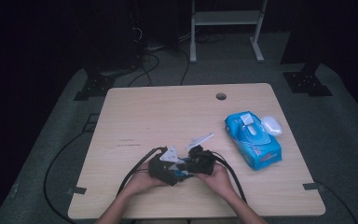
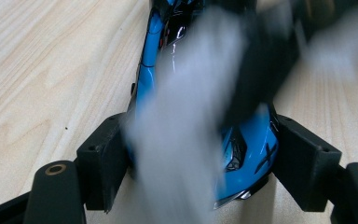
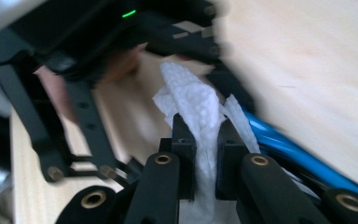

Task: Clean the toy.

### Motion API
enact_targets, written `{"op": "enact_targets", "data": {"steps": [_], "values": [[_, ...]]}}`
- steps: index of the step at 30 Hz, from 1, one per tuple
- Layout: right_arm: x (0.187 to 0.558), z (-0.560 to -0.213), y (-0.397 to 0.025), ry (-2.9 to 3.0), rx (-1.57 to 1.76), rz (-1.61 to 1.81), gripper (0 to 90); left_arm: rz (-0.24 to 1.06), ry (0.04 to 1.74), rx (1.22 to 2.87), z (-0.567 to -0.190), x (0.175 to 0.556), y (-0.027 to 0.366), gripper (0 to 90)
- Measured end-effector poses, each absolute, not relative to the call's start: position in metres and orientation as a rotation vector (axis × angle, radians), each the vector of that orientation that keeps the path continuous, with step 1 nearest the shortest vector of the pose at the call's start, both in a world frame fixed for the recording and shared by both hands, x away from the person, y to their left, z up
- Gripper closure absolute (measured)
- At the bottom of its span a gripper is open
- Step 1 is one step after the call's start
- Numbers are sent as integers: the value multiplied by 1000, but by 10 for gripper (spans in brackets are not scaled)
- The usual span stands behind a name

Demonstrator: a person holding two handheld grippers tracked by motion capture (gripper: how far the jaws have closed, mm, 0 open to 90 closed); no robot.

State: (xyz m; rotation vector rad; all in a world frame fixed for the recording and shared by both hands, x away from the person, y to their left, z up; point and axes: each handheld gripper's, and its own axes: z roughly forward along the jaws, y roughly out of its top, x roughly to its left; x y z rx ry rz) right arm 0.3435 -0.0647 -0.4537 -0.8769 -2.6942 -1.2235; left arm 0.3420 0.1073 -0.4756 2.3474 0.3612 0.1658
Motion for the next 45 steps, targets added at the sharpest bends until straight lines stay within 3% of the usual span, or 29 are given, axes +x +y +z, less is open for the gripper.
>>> {"op": "enact_targets", "data": {"steps": [4,14,26,34,45], "values": [[348,-450,-59,-2735,-885,-1195,808,168,364,2341,-476,341,108,253],[378,-444,-129,-2719,-1190,-1224,809,170,359,2349,-476,342,108,253],[349,-437,-153,-2730,-1094,-1249,805,158,373,2342,-476,342,109,243],[337,-444,-157,-2711,-1011,-1252,803,72,424,2253,-468,348,124,181],[337,-454,-164,-2647,-998,-1319,808,-114,585,2179,-472,365,130,231]]}}
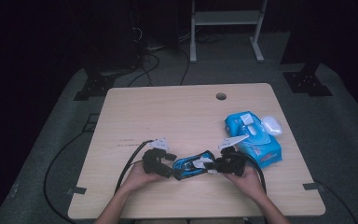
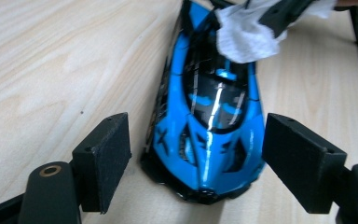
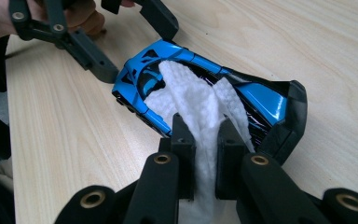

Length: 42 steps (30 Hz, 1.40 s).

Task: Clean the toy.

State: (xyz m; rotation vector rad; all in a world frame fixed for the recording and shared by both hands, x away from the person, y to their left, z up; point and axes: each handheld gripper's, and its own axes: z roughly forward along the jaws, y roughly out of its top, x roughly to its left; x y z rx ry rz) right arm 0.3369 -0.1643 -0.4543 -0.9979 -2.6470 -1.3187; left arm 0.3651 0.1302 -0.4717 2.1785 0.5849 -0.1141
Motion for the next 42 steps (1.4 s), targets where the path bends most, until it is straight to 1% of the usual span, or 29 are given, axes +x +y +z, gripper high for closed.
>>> {"op": "enact_targets", "data": {"steps": [3,14,28,31,32,36,42], "values": [[335,-456,-165,-2647,-1002,-1344,811,-171,636,2167,-475,369,131,230],[321,-457,-166,-2710,-988,-1382,821,-192,649,2156,-476,367,129,260],[314,-459,-169,-2717,-969,-1398,824,-263,630,2132,-476,365,126,377],[312,-459,-170,-2726,-965,-1392,824,-241,620,2132,-475,362,126,395],[311,-458,-169,-2726,-969,-1390,824,-224,607,2142,-475,362,126,434],[311,-458,-172,-2729,-981,-1387,824,-185,571,2157,-473,357,123,441],[310,-459,-175,-2721,-993,-1381,823,-55,476,2191,-468,347,117,448]]}}
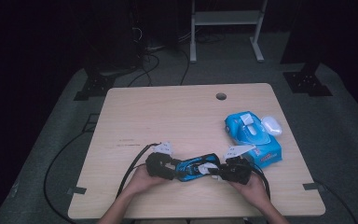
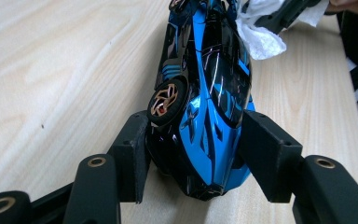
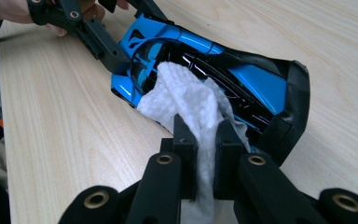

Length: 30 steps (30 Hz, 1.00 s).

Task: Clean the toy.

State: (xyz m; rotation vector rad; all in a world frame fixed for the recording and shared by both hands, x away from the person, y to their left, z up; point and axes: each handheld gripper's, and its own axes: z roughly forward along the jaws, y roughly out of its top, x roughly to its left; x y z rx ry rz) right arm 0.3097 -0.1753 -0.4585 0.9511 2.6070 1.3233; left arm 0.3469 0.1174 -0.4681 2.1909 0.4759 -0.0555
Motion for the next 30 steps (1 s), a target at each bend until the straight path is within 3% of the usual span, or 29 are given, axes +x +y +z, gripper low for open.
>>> {"op": "enact_targets", "data": {"steps": [10,19,24,28,30], "values": [[308,-459,-177,2605,955,1311,823,63,382,2205,-463,339,114,466],[316,-423,-178,2491,930,1402,819,170,298,2214,-459,327,111,494],[331,-411,-172,2480,933,1378,817,183,255,2194,-456,321,112,559],[331,-423,-169,2522,955,1378,818,146,259,2202,-458,320,110,575],[325,-425,-172,2524,962,1403,818,112,284,2225,-462,321,107,530]]}}
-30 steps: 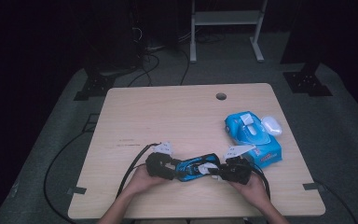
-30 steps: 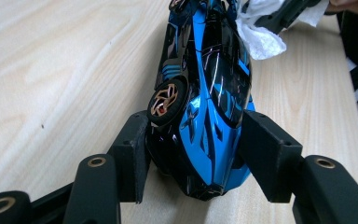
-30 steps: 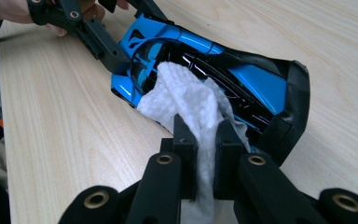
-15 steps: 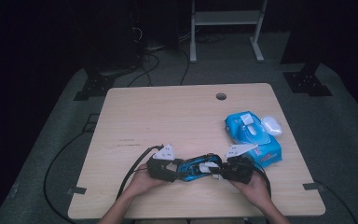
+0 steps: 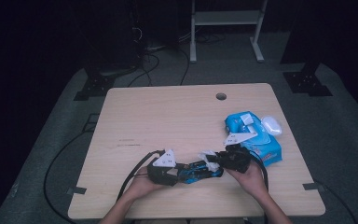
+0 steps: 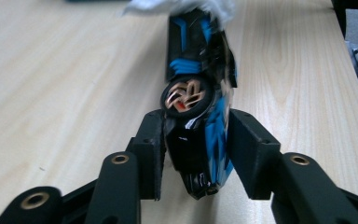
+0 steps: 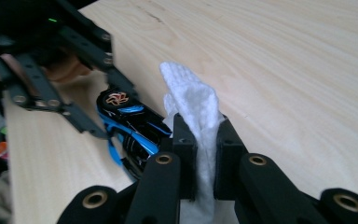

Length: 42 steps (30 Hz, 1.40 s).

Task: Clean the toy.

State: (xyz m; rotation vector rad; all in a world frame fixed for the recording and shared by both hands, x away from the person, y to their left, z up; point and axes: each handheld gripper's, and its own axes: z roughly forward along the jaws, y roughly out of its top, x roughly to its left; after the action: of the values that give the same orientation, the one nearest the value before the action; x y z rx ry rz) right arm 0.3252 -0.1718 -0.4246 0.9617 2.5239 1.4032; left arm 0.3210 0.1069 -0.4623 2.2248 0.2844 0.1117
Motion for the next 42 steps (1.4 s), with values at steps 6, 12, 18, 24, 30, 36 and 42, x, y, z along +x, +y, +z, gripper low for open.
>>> {"op": "enact_targets", "data": {"steps": [6,12,18,24,30,36,42], "values": [[311,-430,-180,2505,965,1452,817,72,282,2187,-464,321,101,615],[319,-426,-176,2480,950,1421,818,178,236,2196,-461,323,101,666],[329,-425,-148,2501,909,1450,819,184,266,2174,-464,332,108,669],[328,-426,-110,2554,799,1445,818,185,279,2170,-464,332,115,669],[335,-425,-143,2469,950,1366,819,163,298,2155,-466,333,117,669],[325,-427,-108,2522,839,1427,816,167,303,2153,-466,332,117,667],[327,-426,-109,2537,833,1406,817,174,295,2153,-466,332,118,668]]}}
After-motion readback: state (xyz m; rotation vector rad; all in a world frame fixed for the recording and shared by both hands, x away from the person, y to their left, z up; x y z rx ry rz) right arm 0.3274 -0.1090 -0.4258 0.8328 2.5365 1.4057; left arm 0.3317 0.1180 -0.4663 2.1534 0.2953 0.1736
